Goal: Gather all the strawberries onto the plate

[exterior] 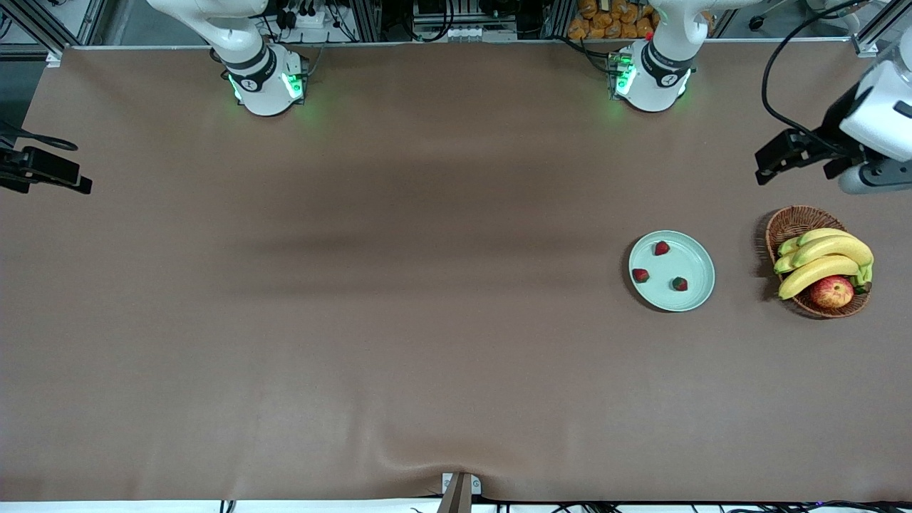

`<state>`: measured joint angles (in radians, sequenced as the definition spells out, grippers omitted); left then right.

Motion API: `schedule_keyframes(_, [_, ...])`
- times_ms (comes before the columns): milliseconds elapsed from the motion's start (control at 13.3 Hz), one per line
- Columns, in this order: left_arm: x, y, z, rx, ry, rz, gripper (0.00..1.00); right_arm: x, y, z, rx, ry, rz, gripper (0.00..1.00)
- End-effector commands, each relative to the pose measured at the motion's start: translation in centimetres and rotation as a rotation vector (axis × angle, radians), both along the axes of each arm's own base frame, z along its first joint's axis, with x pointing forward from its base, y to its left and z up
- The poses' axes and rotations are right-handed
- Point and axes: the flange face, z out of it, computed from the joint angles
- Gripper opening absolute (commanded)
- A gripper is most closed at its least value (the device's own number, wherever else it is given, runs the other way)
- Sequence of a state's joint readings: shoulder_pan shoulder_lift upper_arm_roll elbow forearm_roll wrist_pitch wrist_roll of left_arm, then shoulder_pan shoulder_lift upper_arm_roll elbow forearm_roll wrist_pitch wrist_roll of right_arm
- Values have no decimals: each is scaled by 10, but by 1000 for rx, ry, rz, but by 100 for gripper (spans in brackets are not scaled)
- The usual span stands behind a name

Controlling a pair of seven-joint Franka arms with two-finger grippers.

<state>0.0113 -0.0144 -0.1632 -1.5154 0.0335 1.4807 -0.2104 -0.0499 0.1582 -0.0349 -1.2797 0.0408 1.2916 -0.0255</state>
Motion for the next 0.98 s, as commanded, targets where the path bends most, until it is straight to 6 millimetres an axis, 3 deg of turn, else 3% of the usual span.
schedule_keyframes(0, [-27,8,-2,-41,16,-9,100,-6,2,9,-36,1,2,100])
schedule_keyframes(527, [-43,9,-1,-37,6,-10,100,-6,-2,8,-46,2,-4,100])
schedule_keyframes(903, [-38,11,2,-33,-4,-64,100,-8,0,15,-43,-11,-1,100])
